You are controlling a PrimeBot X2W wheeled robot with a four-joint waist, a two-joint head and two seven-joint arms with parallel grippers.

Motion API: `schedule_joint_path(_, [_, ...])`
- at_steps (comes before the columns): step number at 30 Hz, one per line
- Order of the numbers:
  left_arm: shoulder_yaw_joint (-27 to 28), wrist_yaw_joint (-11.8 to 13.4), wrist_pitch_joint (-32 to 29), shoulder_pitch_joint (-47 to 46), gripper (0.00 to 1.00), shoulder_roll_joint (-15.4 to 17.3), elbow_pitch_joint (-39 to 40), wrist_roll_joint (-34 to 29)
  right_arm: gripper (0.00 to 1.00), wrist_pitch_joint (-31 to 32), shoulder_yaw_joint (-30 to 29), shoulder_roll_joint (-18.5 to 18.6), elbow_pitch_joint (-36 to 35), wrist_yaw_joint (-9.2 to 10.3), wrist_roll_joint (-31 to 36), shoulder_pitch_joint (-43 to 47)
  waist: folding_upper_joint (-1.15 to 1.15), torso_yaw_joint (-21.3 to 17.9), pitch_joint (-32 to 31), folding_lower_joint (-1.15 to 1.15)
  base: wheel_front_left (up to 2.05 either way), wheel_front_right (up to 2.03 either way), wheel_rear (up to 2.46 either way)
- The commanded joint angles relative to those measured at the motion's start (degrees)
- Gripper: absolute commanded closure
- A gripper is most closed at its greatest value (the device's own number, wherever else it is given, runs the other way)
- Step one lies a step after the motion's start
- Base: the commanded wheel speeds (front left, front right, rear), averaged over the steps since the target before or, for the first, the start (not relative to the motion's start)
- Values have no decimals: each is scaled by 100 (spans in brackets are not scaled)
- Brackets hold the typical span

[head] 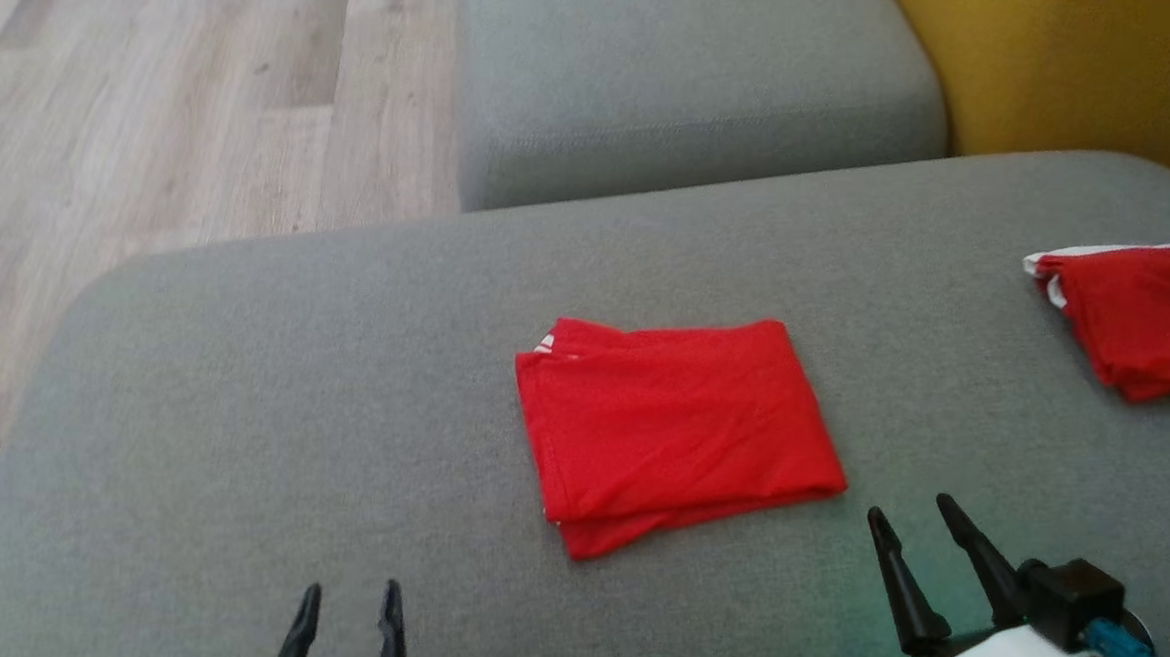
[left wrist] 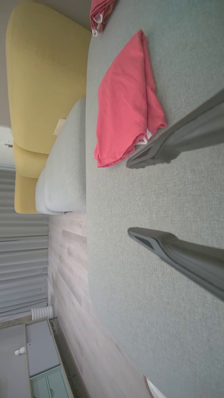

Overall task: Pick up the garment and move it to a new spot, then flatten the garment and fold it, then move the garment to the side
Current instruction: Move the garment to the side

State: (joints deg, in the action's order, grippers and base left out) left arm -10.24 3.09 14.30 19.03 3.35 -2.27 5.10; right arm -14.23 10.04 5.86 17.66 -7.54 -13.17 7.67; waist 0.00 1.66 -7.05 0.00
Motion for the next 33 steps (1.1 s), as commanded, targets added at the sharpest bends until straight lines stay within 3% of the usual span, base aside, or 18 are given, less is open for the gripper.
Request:
schedule_joint_path(1, [125, 8, 70, -417, 0, -47, 164, -5, 0, -76, 130, 115, -104, 5, -22, -282, 0, 84, 107, 0, 0, 0, 0])
schedule_joint_path(8, [-147, 31, 70, -672, 0, -47, 139, 22, 0, 9, 368, 372, 826, 5, -579, -1247, 0, 258, 443, 0, 0, 0, 0])
schedule_joint_path(14, [-463, 69, 70, -911, 0, -47, 164, 47, 0, 1328, 617, 679, 1957, 5, -1386, -2548, 0, 445, 765, 0, 0, 0, 0])
schedule_joint_path(19, [-677, 128, 70, -1138, 0, -47, 104, 93, 0, 2008, 711, 858, 2584, 5, -1763, -3168, 0, 636, 1035, 0, 0, 0, 0])
schedule_joint_path(30, [-844, 230, 70, -1401, 0, -47, -25, 98, 0, 2554, 1154, 911, 3280, 5, -2272, -3784, 0, 793, 1312, 0, 0, 0, 0])
schedule_joint_path(31, [-847, 236, 70, -1419, 0, -47, -31, 97, 47, 2612, 1232, 916, 3316, 5, -2305, -3802, 0, 794, 1325, 0, 0, 0, 0])
schedule_joint_path(32, [-851, 244, 70, -1437, 0, -47, -36, 97, 78, 2641, 1320, 922, 3315, 5, -2338, -3816, 0, 791, 1339, 0, 0, 0, 0])
schedule_joint_path(33, [-850, 257, 70, -1453, 0, -47, -35, 101, 100, 2614, 1379, 943, 3307, 5, -2365, -3837, 0, 778, 1355, 0, 0, 0, 0])
